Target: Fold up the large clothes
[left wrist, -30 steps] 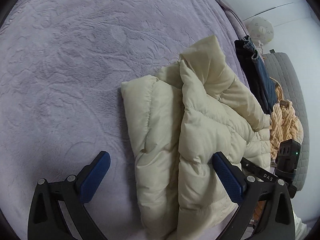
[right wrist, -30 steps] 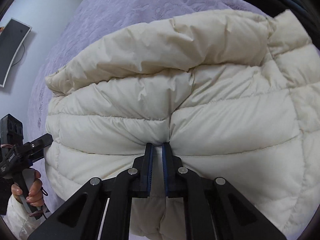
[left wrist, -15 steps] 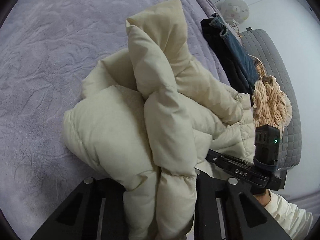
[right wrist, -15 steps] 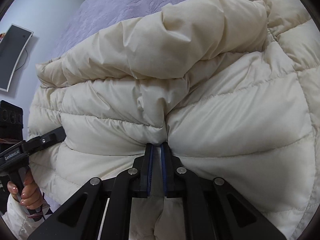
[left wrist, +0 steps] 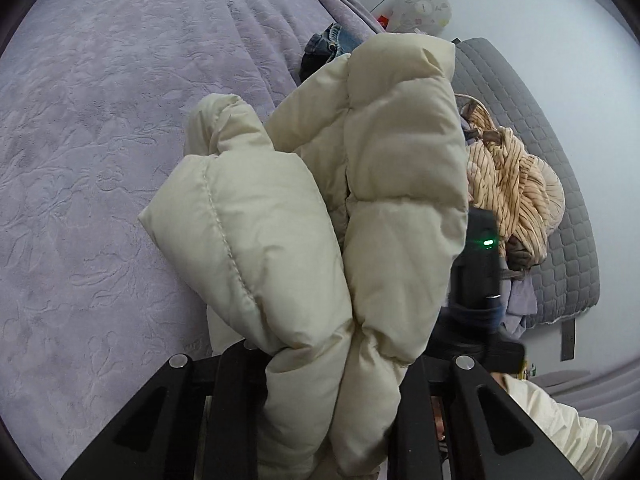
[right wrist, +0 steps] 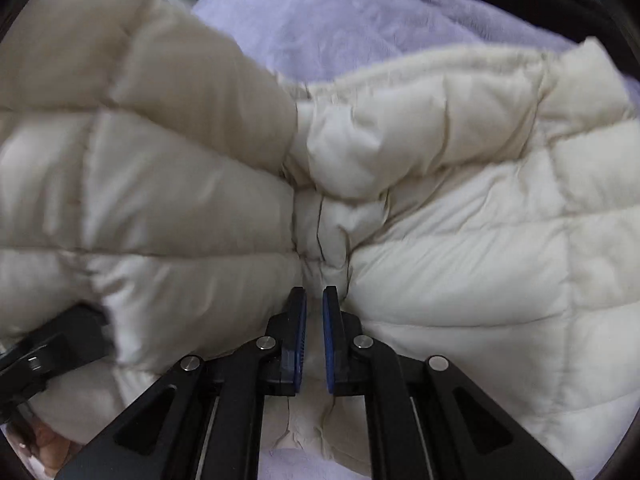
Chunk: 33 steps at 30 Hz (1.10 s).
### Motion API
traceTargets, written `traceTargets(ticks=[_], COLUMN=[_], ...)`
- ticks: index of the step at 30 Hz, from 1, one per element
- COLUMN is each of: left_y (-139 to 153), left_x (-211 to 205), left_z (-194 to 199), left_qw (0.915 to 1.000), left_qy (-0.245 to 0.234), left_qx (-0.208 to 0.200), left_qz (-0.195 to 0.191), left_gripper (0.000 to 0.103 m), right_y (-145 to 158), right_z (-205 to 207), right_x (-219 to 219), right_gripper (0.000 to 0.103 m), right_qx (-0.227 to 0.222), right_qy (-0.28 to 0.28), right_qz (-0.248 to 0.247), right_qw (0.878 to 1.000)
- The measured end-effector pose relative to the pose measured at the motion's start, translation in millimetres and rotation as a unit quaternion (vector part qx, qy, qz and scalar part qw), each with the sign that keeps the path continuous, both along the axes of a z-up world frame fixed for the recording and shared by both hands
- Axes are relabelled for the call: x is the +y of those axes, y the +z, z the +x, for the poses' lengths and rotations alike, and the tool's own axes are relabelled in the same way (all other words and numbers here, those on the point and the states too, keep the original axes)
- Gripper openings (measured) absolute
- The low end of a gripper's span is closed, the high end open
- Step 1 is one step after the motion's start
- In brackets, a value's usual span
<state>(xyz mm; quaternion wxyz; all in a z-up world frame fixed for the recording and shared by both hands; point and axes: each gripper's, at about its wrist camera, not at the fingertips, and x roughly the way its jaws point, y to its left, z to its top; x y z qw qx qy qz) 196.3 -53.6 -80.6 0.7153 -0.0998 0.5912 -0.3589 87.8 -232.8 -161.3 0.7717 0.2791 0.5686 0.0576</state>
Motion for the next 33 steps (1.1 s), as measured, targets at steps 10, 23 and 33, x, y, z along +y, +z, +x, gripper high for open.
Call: traceTargets(ticks=[10,23,33], left_y=[3.3,6.3,10.5], left_x=[-16.2,-50.2,-70.7], left_z=[-8.3,-25.4,-30.1], left_qw=[0.9986,0.9927,0.9883], left_qy=[0.021,0.019,0.012], left_qx=[-0.010,-0.038,-0.045], left_qz=[0.047,0.113,0.145], left_gripper=[0.024,0.024,0.024], right_y=[-59.8,46.0,-2.3], right_z=[72.2,3.1,-110.4], right_x=[-51.4,-108.3,-159.0], right_gripper=[0.006,0.004,0.004], right_qx=[0.038,0.009,0.032], right_qy=[-0.030,-0.040,-0.137], right_qz=[0.028,-0.034,0.011], right_qw=[0.998,0.999,0.990])
